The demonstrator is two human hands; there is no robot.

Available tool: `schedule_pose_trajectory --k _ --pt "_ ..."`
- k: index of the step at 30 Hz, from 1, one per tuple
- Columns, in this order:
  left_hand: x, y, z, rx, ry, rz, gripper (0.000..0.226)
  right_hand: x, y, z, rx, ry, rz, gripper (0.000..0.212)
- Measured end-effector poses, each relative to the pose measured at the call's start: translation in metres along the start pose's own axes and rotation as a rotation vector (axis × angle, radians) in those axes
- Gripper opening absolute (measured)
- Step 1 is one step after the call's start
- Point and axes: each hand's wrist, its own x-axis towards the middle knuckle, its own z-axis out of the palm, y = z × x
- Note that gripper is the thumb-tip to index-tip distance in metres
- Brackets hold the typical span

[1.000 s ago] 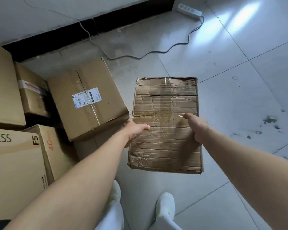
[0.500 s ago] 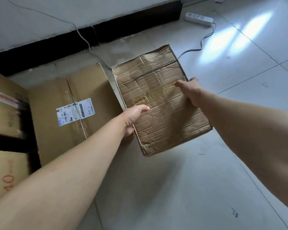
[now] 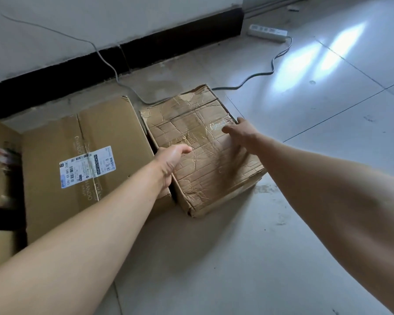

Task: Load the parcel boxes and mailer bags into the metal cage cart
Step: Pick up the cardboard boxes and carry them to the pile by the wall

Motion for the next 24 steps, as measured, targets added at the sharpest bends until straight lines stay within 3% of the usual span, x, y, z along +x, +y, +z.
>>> schedule_pose_trajectory --k 2,8,14,20,24 --pt "-0.008 0.007 0.003 0.039 0.049 0.056 0.061 -0.015 0.000 -0.009 -0.034 0.008 -0.005 0.050" --pt "-0.086 0.053 0.026 0.228 -0.055 0.043 0.051 -0.100 -0.024 -0.073 -0.107 0.019 0.068 0.063" --pt "-0.211 0.150 0.052 0.379 -0.202 0.078 0.048 -0.214 -0.070 -0.181 -0.205 0.059 0.143 0.060" --pt "-0.359 0.257 0.071 0.525 -0.304 0.189 0.031 -0.347 -0.133 -0.300 -0.115 0.117 0.264 0.057" --pt "-0.451 0.304 0.081 0.623 -0.412 0.247 0.040 -0.436 -0.166 -0.350 -0.034 0.195 0.325 0.058"
